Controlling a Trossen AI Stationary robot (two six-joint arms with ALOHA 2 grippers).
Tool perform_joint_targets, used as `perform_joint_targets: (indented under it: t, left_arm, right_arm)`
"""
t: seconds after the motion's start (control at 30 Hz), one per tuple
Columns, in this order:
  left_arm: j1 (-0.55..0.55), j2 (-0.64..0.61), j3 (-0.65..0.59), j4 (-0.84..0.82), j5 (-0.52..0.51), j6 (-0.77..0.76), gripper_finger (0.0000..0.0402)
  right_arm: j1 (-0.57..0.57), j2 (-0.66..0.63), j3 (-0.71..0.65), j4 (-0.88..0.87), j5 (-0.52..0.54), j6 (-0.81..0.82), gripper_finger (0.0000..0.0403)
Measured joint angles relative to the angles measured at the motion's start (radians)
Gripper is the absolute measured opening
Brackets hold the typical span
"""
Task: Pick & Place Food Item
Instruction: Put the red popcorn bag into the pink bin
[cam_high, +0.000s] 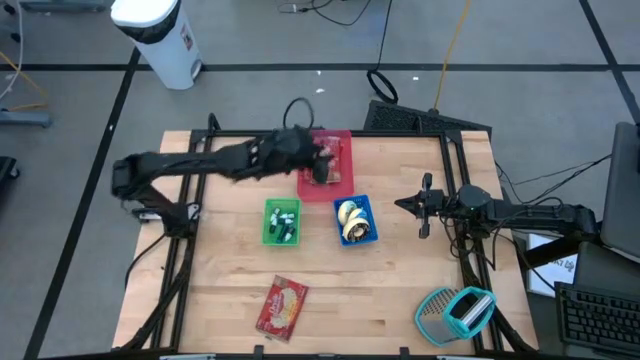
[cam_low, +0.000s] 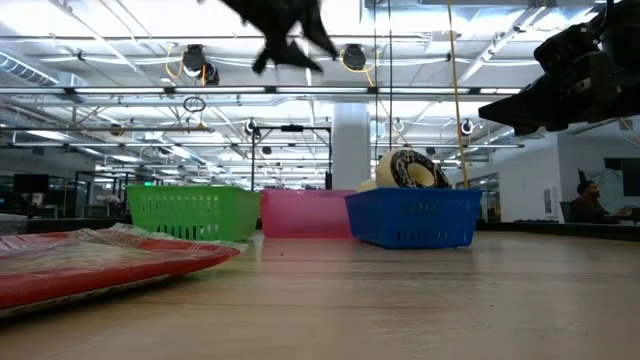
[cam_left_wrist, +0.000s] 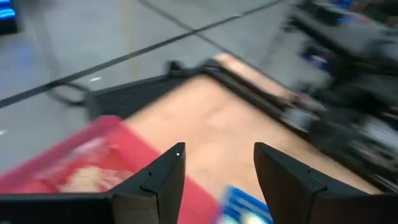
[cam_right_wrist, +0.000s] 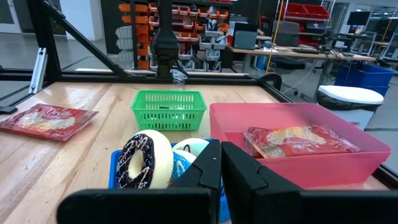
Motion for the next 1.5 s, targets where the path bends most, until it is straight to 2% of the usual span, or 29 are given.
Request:
perform_joint_targets:
  t: [0.17, 0.3, 0.57, 0.7, 0.8, 0.93, 1.2, 1.33, 1.5]
  left_arm:
    - [-0.227, -0.119, 0.000, -0.048, -0.057, -0.018, 0.0181]
    - [-0.426, -0.149, 0.000, -0.076, -0.130, -0.067, 0.0180]
    - [-0.731, -0.085, 0.000, -0.189, -0.124, -0.246, 0.0182]
    - [-0.827, -0.022, 0.000, -0.249, -0.057, -0.408, 0.0182]
    - [-0.869, 0.036, 0.000, -0.276, -0.006, -0.534, 0.0182]
    - [-0.895, 0.107, 0.000, -0.342, 0.002, -0.693, 0.0182]
    - [-0.859, 0.226, 0.000, -0.573, 0.021, -0.999, 0.0182]
    - [-0.827, 0.246, 0.000, -0.661, 0.056, -1.089, 0.0182]
    - [-0.810, 0.257, 0.000, -0.678, 0.056, -1.120, 0.0182]
  right_arm:
    - [0.000, 0.000, 0.000, 0.000, 0.000, -0.001, 0.0004]
    - [0.000, 0.000, 0.000, 0.000, 0.000, 0.000, 0.0004]
    - [0.000, 0.000, 0.000, 0.001, 0.000, 0.000, 0.0004]
    - [0.000, 0.000, 0.000, 0.001, 0.000, -0.001, 0.0004]
    - [0.000, 0.000, 0.000, 0.000, 0.000, 0.000, 0.0004]
    - [0.000, 0.000, 0.000, 0.000, 0.000, -0.001, 0.0004]
    - [0.000, 0.000, 0.000, 0.000, 0.000, 0.000, 0.0004]
    - [0.000, 0.000, 0.000, 0.000, 0.000, 0.000, 0.0004]
    - [0.000, 0.000, 0.000, 0.000, 0.000, 0.000, 0.0004]
